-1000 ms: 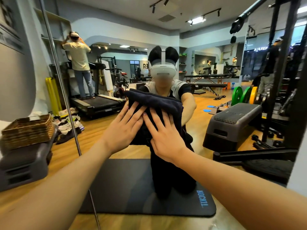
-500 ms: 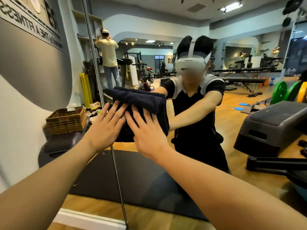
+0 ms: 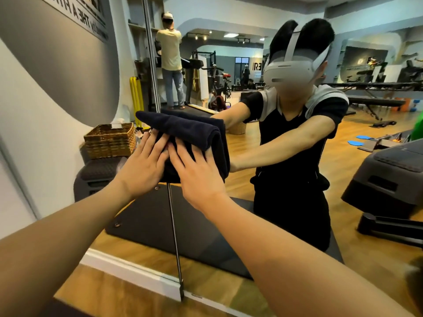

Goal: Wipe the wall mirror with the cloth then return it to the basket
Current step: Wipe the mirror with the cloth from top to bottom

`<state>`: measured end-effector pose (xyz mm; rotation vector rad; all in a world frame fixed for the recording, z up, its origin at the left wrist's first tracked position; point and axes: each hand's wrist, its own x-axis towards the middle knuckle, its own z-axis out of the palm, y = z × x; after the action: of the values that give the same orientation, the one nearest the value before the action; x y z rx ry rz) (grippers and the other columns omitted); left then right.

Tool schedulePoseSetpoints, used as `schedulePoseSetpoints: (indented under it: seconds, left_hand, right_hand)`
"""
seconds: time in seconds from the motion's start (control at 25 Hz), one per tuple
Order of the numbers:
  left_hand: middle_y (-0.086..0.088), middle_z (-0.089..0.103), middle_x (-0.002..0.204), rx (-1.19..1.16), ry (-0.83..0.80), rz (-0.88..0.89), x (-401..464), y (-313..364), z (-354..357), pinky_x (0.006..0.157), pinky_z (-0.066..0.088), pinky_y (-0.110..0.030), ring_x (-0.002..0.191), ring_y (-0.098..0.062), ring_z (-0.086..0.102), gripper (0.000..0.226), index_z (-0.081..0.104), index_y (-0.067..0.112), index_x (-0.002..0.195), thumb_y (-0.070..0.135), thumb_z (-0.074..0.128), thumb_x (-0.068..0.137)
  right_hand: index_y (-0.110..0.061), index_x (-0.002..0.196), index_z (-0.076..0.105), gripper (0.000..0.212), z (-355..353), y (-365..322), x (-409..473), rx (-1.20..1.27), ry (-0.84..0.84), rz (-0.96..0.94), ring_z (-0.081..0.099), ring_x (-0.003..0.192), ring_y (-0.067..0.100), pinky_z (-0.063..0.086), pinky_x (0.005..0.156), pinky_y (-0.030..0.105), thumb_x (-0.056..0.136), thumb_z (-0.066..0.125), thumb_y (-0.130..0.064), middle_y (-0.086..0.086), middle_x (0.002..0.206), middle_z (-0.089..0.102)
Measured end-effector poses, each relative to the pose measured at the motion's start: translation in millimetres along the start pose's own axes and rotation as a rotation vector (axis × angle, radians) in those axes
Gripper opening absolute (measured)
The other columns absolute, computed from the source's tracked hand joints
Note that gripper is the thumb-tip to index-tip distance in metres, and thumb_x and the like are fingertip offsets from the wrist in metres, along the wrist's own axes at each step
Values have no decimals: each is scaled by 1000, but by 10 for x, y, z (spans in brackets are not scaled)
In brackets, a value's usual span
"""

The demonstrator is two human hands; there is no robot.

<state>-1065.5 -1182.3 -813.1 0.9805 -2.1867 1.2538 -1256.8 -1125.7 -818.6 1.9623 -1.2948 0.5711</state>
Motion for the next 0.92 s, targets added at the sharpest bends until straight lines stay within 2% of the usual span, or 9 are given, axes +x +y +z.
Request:
schedulePoseSetpoints:
  seconds: [0.16, 0.28, 0.48, 0.64, 0.8, 0.84, 0.92]
  left_hand:
    - [-40, 36, 148, -27, -36, 30, -216, 176, 111, 118, 20, -67, 140, -61, 26, 53, 43, -15, 140, 16, 37, 97]
    - [-38, 43, 141, -13, -58, 81, -438, 401, 233, 120, 12, -65, 134, -64, 33, 49, 48, -13, 136, 11, 46, 93]
    - [-34, 49, 131, -21, -96, 124, -542, 634, 272, 119, 8, -65, 127, -63, 39, 50, 58, -7, 129, 17, 33, 93]
    - [-33, 45, 130, 24, -38, 236, -459, 721, 151, 121, -10, -57, 122, -60, 39, 47, 55, -6, 126, 19, 36, 91]
    - [-35, 35, 140, -9, -18, 285, -300, 875, 73, 120, 1, -62, 130, -60, 31, 52, 47, 0, 131, 20, 61, 85]
    - [-35, 33, 141, -2, -31, 290, -250, 940, 51, 119, 3, -62, 131, -59, 31, 53, 48, 0, 131, 20, 63, 85]
    - [-35, 34, 141, 10, -27, 323, -139, 1099, -5, 120, 4, -63, 130, -58, 33, 44, 53, 1, 129, 20, 53, 90]
  right_hand:
    - [-14, 161, 20, 82, 128, -94, -249, 11, -50, -19, 20, 151, 34, 15, 122, 57, 91, 61, -26, 9, 168, 18]
    - [-14, 161, 20, 86, 274, -162, -542, 17, -106, -25, 22, 151, 31, 18, 122, 55, 90, 65, -26, 7, 167, 21]
    - [-17, 162, 16, 83, 374, -78, -840, -37, -163, -92, 15, 155, 24, 8, 125, 49, 94, 61, -30, 1, 168, 20]
    - [-17, 160, 26, 77, 338, 112, -993, -99, -148, -95, 22, 154, 25, 6, 124, 49, 92, 60, -28, 1, 165, 30]
    - [-16, 163, 14, 74, 230, 337, -1215, -196, -158, -113, 14, 156, 26, 1, 125, 49, 98, 47, -27, 3, 169, 17]
    - [-16, 163, 12, 73, 189, 411, -1270, -228, -153, -118, 13, 156, 26, 1, 125, 49, 98, 44, -27, 3, 170, 14]
    - [-16, 163, 15, 73, 117, 574, -1400, -274, -133, -112, 15, 156, 27, 2, 125, 49, 97, 43, -28, 4, 170, 15]
